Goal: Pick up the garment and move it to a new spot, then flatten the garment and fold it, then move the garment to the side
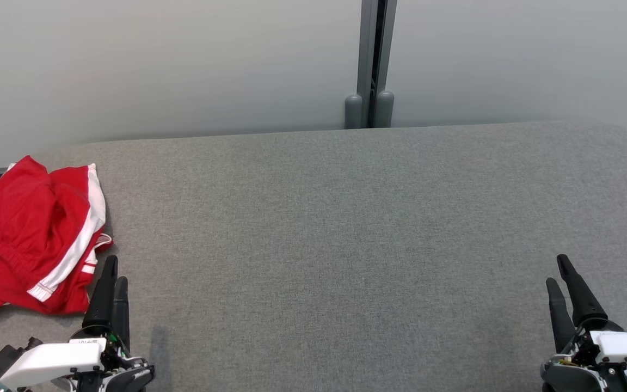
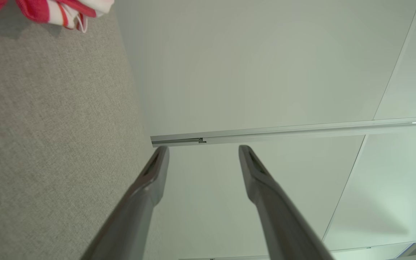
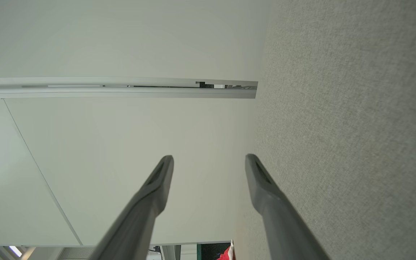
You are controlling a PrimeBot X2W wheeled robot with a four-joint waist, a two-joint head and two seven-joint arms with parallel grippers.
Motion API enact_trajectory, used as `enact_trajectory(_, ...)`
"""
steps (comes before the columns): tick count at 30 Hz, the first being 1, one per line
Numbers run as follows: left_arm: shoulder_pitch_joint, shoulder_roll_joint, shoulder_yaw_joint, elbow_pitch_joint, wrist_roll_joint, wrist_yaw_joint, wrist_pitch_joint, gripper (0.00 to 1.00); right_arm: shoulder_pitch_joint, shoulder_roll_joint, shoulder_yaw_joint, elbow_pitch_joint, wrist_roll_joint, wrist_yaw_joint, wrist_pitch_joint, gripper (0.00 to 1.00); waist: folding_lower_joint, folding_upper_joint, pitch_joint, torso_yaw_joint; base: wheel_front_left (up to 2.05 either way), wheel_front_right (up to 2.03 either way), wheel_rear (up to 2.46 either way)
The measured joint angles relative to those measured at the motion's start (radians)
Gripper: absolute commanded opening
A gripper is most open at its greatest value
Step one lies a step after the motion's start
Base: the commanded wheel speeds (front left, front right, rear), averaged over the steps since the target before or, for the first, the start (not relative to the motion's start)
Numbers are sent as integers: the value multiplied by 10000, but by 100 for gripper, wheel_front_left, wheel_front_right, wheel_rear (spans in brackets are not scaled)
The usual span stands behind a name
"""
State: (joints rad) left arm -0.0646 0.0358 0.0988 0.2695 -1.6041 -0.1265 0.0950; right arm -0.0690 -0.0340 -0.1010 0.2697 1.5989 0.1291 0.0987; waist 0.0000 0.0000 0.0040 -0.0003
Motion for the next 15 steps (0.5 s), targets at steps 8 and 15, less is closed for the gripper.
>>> enact_trajectory(8, 2, 6, -73, -161, 786, 0, -389, 100, 58, -31, 244, -265, -757, 0, -391, 100, 0, 0, 12, -7, 0, 0, 0)
enact_trajectory(15, 2, 13, -86, -316, 2117, 2, -698, 100, 136, -81, 439, -470, -1979, 0, -708, 100, 0, 0, 18, -19, 0, 0, 0)
